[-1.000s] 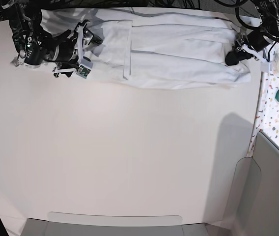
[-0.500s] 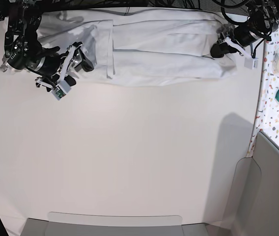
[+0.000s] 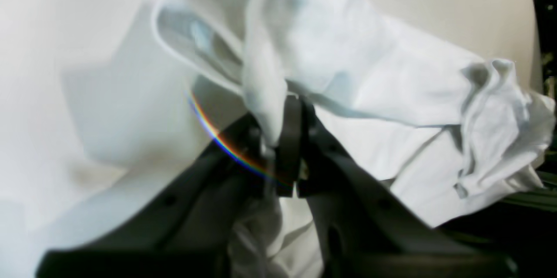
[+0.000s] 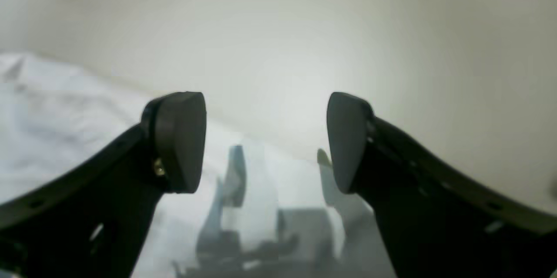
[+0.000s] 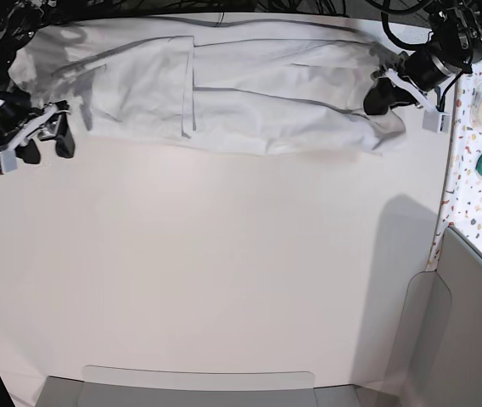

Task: Layout the t-shirt on the table in an organized manner, then fold the t-shirt properly
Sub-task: 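Release the shirt with the right gripper and move the left gripper onto the shirt end, then grasp the shirt end with the left gripper and lift it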

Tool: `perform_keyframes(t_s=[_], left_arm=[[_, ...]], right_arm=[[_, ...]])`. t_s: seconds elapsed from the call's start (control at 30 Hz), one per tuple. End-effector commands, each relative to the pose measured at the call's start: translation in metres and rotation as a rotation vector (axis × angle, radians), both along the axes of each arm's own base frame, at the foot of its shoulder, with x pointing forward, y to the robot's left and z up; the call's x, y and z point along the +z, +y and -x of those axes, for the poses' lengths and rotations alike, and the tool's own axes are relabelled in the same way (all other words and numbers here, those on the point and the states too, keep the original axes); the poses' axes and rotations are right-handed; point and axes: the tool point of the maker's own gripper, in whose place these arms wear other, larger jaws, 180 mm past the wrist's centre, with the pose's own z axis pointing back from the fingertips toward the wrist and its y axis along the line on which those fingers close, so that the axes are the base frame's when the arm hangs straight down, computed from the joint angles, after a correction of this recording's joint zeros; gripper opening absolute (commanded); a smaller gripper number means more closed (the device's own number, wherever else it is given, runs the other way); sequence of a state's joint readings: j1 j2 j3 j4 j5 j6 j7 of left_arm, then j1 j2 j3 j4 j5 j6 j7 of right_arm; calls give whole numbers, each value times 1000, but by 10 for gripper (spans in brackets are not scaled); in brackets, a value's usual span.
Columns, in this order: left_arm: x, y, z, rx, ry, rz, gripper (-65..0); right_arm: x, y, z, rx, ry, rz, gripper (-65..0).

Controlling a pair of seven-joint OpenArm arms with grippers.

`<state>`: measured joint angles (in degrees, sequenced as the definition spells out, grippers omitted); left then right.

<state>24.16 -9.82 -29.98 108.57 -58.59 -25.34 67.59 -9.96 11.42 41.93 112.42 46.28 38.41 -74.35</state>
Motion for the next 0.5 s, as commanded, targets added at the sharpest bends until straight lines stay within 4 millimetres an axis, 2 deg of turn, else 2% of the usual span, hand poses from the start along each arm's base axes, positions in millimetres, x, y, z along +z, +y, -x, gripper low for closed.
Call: perform_keyframes(t_s=[0.0, 0.13, 0.3, 0.47], left_arm=[[16, -4, -7, -16, -63, 10, -650], [32, -17, -12, -42, -114, 75, -650], [33, -52, -7, -150, -91, 173, -650], [39, -95, -10, -270, -103, 258, -650]], right_arm=[[17, -16, -1, -35, -55, 32, -225], [32, -65, 17, -178, -76, 87, -225], [44, -120, 49, -352, -52, 195, -225], [38, -149, 75, -468, 38, 296, -225]])
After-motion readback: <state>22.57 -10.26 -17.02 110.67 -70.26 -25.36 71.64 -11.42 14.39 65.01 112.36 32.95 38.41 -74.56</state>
